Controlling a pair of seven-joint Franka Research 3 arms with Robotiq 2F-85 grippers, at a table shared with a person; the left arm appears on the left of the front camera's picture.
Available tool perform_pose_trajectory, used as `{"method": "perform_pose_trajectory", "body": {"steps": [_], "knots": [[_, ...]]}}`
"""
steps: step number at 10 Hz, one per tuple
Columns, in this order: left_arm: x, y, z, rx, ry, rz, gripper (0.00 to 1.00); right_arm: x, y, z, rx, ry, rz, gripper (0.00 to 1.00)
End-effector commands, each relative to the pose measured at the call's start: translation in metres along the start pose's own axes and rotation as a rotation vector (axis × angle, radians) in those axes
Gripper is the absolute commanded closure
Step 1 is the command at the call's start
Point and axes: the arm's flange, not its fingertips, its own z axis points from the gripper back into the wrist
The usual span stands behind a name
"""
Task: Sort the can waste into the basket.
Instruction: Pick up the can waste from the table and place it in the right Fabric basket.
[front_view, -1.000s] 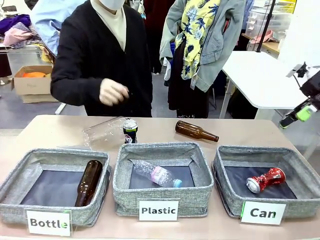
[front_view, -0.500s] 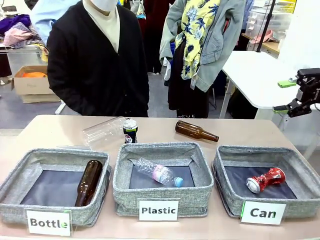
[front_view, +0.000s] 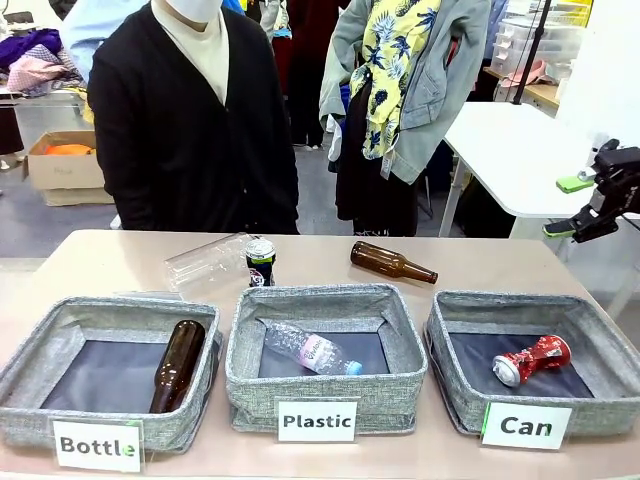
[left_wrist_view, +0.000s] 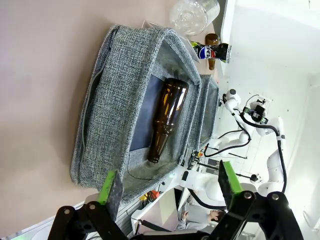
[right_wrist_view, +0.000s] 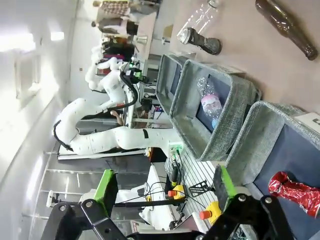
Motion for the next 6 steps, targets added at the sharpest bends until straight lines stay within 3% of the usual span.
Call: {"method": "perform_pose_trajectory", "body": {"steps": [1, 6], "knots": [[-0.0018, -0.0008, 0.0009, -0.014, -0.002, 0.001, 0.0, 0.0017, 0.0009, 0.0067, 0.0, 0.011, 0.016, 0.0], [-0.0018, -0.0008, 0.0009, -0.014, -0.002, 0.001, 0.0, 0.0017, 0.0009, 0.0067, 0.0, 0.011, 0.016, 0.0]]}}
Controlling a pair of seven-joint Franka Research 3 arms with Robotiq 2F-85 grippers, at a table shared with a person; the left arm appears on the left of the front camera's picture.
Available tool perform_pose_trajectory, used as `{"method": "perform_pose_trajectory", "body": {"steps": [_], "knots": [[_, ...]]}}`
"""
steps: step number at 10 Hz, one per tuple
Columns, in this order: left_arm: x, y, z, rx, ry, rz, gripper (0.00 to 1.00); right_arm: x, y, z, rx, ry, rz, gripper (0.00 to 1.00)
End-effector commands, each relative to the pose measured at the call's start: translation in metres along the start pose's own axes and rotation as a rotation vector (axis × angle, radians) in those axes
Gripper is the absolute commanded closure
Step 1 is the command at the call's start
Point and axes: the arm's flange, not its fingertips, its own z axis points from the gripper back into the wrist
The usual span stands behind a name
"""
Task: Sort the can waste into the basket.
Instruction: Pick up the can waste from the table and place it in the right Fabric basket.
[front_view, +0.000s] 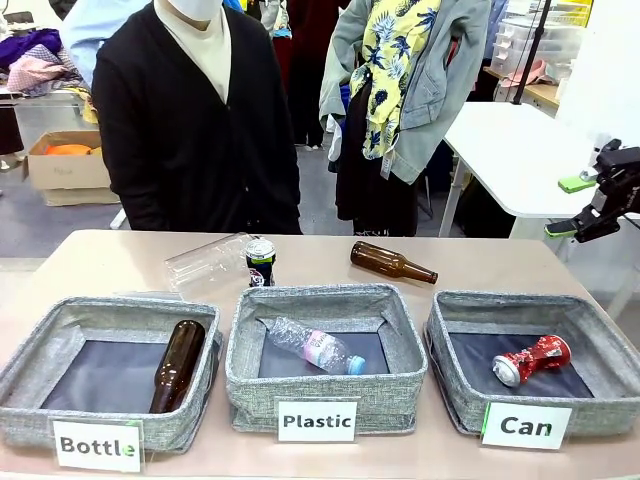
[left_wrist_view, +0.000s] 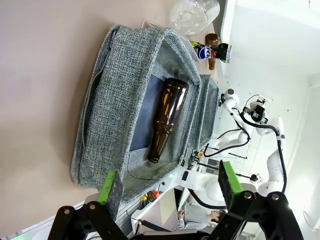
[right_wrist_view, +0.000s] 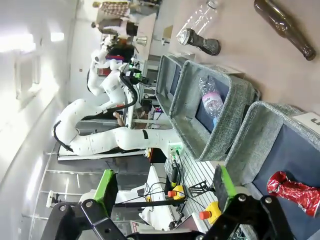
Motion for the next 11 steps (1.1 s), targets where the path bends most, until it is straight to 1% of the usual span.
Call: {"method": "perform_pose_trajectory", "body": {"steps": [1, 4, 5, 7, 8, 9, 10, 11], "knots": [[-0.002, -0.001, 0.001, -0.014, -0.002, 0.001, 0.0, 0.002, 0.002, 0.004, 0.002, 0.015, 0.017, 0.0], [0.0, 0.0, 0.0, 0.0, 0.0, 0.0, 0.0, 0.002, 0.002, 0.004, 0.002, 0.015, 0.017, 0.0], [0.013, -0.031, -0.024, 0.07, 0.008, -0.14, 0.0, 0.002, 0.002, 0.004, 0.002, 0.015, 0.017, 0.0], [0.021, -0.081, -0.08, 0.189, -0.021, -0.44, 0.0, 0.002, 0.002, 0.004, 0.002, 0.015, 0.017, 0.0], [0.022, -0.09, -0.107, 0.213, 0.023, -0.536, 0.0, 0.002, 0.002, 0.004, 0.002, 0.015, 0.017, 0.0], [0.02, -0.094, -0.134, 0.211, 0.025, -0.626, 0.0, 0.002, 0.002, 0.004, 0.002, 0.015, 0.017, 0.0], [0.016, -0.094, -0.15, 0.177, -0.021, -0.659, 0.0, 0.002, 0.002, 0.004, 0.002, 0.015, 0.017, 0.0], [0.012, -0.096, -0.158, 0.163, -0.03, -0.754, 0.0, 0.002, 0.002, 0.004, 0.002, 0.015, 0.017, 0.0]]}}
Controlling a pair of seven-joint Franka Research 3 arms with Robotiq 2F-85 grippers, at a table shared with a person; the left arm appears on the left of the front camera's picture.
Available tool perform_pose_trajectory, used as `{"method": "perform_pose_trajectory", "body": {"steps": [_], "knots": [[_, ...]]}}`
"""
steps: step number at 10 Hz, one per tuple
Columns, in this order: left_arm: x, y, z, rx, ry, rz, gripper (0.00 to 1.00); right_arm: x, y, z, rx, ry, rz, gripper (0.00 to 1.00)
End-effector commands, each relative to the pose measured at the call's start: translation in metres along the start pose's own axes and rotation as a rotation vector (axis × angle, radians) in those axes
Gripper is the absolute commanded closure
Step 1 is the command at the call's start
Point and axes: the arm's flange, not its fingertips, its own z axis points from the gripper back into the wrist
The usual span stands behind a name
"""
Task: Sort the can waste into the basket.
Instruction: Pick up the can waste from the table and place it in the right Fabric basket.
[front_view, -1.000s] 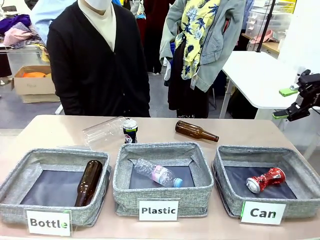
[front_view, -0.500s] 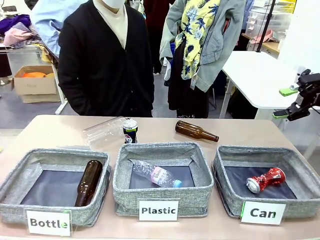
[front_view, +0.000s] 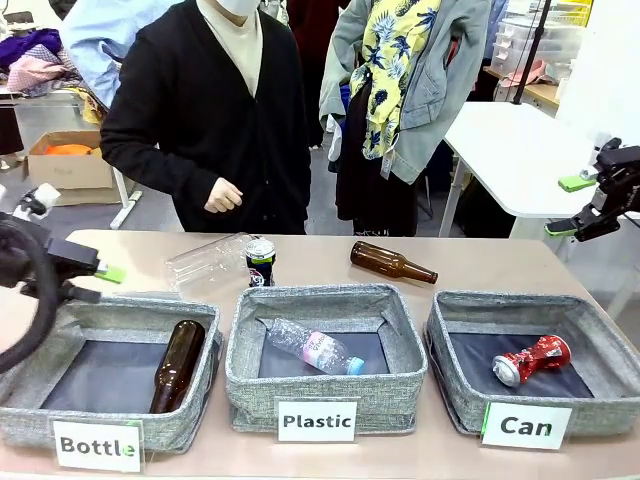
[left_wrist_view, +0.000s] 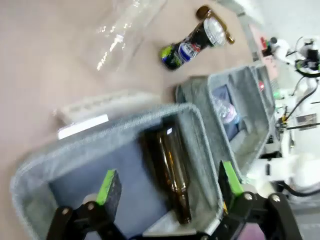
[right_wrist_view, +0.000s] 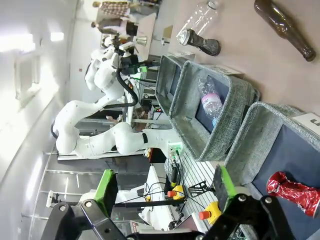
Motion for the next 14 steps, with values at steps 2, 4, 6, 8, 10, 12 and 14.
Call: {"method": "perform_pose_trajectory", "body": {"steps": [2, 4, 6, 8, 10, 12, 14], "knots": [[0.0, 0.0, 0.0, 0.0, 0.0, 0.0, 0.0, 0.001, 0.001, 0.003, 0.003, 0.015, 0.014, 0.0], [0.0, 0.0, 0.0, 0.0, 0.0, 0.0, 0.0, 0.001, 0.001, 0.003, 0.003, 0.015, 0.014, 0.0], [0.013, 0.008, -0.005, -0.063, -0.05, -0.11, 0.0, 0.001, 0.001, 0.003, 0.003, 0.015, 0.014, 0.0], [0.033, -0.01, 0.002, -0.315, -0.147, -0.356, 0.0, 0.001, 0.001, 0.003, 0.003, 0.015, 0.014, 0.0], [0.039, -0.018, 0.004, -0.363, -0.14, -0.505, 0.0, 0.001, 0.001, 0.003, 0.003, 0.015, 0.014, 0.0], [0.027, 0.004, 0.087, -0.39, -0.174, -0.4, 0.0, 0.001, 0.001, 0.003, 0.003, 0.015, 0.014, 0.0], [-0.024, 0.023, 0.216, -0.37, -0.318, -0.336, 0.0, 0.001, 0.001, 0.003, 0.003, 0.015, 0.014, 0.0]]}}
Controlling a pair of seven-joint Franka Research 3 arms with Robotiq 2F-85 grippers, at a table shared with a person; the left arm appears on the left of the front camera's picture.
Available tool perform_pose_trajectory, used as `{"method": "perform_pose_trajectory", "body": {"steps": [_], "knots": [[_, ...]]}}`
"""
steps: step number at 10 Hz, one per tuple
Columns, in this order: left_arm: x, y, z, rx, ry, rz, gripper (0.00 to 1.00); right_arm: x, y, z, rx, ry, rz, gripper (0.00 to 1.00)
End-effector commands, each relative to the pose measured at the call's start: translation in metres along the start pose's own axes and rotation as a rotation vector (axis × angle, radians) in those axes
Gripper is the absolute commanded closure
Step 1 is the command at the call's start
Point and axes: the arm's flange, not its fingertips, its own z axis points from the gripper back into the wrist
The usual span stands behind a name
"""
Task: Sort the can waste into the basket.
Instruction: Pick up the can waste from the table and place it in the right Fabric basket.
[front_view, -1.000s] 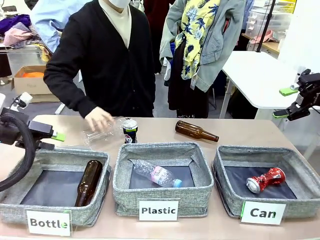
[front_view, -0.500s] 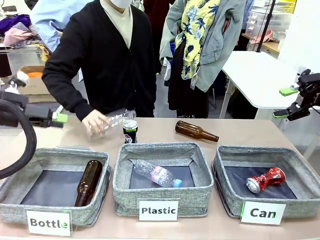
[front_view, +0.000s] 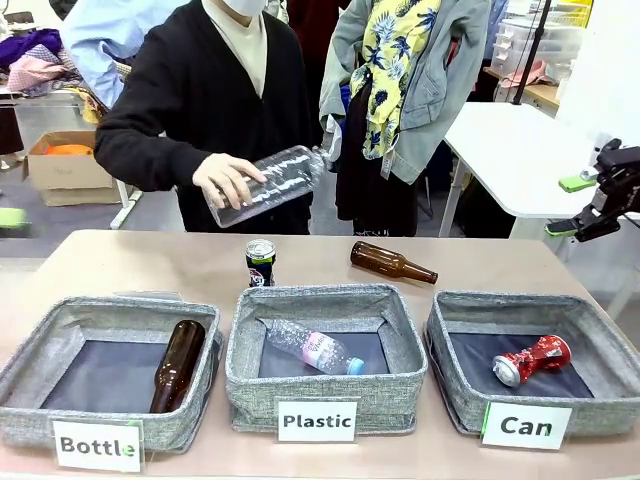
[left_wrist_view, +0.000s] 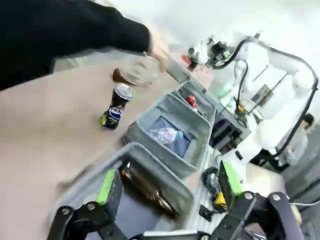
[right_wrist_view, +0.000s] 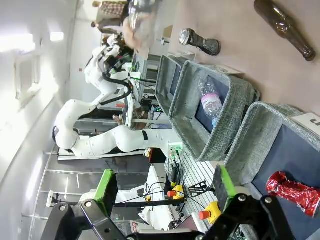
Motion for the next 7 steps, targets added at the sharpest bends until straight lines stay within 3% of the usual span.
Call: {"method": "perform_pose_trajectory", "body": {"steps": [1, 4, 7], "knots": [[-0.006, -0.032, 0.114, 0.011, -0.155, 0.026, 0.0, 0.001, 0.002, 0.003, 0.002, 0.015, 0.016, 0.0], [-0.041, -0.033, 0.181, 0.011, -0.329, 0.073, 0.0, 0.001, 0.002, 0.003, 0.002, 0.015, 0.016, 0.0], [-0.038, -0.026, 0.171, -0.013, -0.311, 0.069, 0.0, 0.001, 0.002, 0.003, 0.002, 0.015, 0.016, 0.0]]}}
